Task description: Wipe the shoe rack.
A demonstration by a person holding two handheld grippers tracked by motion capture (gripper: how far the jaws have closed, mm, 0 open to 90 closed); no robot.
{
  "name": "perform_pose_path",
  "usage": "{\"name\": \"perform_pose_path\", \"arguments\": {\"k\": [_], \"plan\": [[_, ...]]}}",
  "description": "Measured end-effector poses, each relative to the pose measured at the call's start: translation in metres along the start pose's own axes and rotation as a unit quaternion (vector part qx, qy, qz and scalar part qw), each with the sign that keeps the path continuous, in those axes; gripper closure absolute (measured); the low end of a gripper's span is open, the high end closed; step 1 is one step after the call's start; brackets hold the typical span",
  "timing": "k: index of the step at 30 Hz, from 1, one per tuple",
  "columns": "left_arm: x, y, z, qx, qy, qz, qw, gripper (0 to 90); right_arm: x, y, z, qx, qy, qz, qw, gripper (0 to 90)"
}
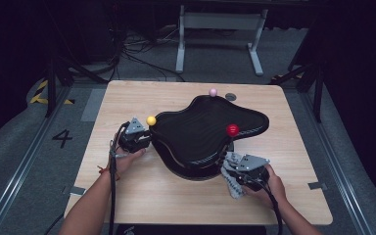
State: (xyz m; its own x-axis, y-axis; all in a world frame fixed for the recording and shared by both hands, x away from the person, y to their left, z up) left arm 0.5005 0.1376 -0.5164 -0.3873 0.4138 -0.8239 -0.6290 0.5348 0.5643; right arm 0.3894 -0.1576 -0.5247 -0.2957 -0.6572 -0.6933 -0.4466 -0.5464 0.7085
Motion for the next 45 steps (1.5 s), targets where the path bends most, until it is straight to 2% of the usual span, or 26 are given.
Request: {"name": "perform_pose_path", "arguments": {"k": [6, 9, 13, 15, 18, 20, 23, 27, 31, 35, 39, 45], "plan": [[0.004, 0.007, -0.003, 0.009, -0.003, 0.000, 1.0000, 74.8, 0.000, -0.009, 0.000, 0.001, 0.000, 0.009, 1.0000, 80.3], [0.008, 0.013, -0.006, 0.017, -0.008, 0.004, 0.9998, 74.7, 0.000, -0.011, -0.008, 0.019, 0.007, 0.007, 0.9998, 80.3], [0.012, 0.020, -0.012, 0.024, -0.012, 0.006, 0.9996, 74.6, 0.000, -0.014, -0.020, 0.042, 0.005, 0.005, 0.9991, 80.4], [0.015, 0.024, -0.016, 0.027, -0.017, 0.006, 0.9995, 74.6, 0.000, -0.015, -0.027, 0.056, 0.001, 0.003, 0.9984, 80.5], [0.017, 0.028, -0.022, 0.028, -0.018, 0.005, 0.9994, 74.6, 0.003, -0.014, -0.035, 0.058, -0.015, -0.002, 0.9982, 80.5], [0.019, 0.029, -0.024, 0.027, -0.018, 0.004, 0.9995, 74.6, 0.005, -0.011, -0.035, 0.056, -0.020, -0.003, 0.9982, 80.5], [0.020, 0.031, -0.026, 0.026, -0.016, 0.003, 0.9995, 74.5, 0.009, -0.004, -0.030, 0.051, -0.021, 0.000, 0.9985, 80.7], [0.020, 0.031, -0.025, 0.025, -0.016, 0.003, 0.9996, 74.6, 0.012, 0.005, -0.020, 0.031, -0.023, 0.001, 0.9993, 80.8], [0.020, 0.032, -0.028, 0.027, -0.016, 0.006, 0.9995, 74.6, 0.004, 0.009, -0.006, -0.002, -0.016, -0.007, 0.9998, 80.8], [0.020, 0.032, -0.036, 0.042, -0.025, 0.009, 0.9988, 74.6, -0.003, 0.002, 0.013, -0.032, -0.001, -0.009, 0.9994, 80.9], [0.020, 0.033, -0.047, 0.052, -0.031, 0.012, 0.9981, 74.5, -0.012, -0.005, 0.020, -0.031, 0.017, -0.017, 0.9992, 80.9], [0.022, 0.035, -0.054, 0.062, -0.032, 0.013, 0.9974, 74.6, -0.017, -0.008, 0.020, -0.013, 0.019, -0.036, 0.9991, 80.9]]}}
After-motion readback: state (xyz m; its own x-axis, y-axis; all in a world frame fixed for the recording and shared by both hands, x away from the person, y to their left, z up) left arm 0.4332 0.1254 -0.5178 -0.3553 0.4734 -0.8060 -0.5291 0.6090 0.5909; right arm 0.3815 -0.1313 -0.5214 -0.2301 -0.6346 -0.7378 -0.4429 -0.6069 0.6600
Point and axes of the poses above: each handheld gripper's, and its own axes: y roughly backward along the jaws, x roughly out of its underside, z roughly to its left, the point moved 10 cm from there along -y, roughly forward along the jaws, and after that the axes turned 4 degrees about -x, right-handed, at the moved point
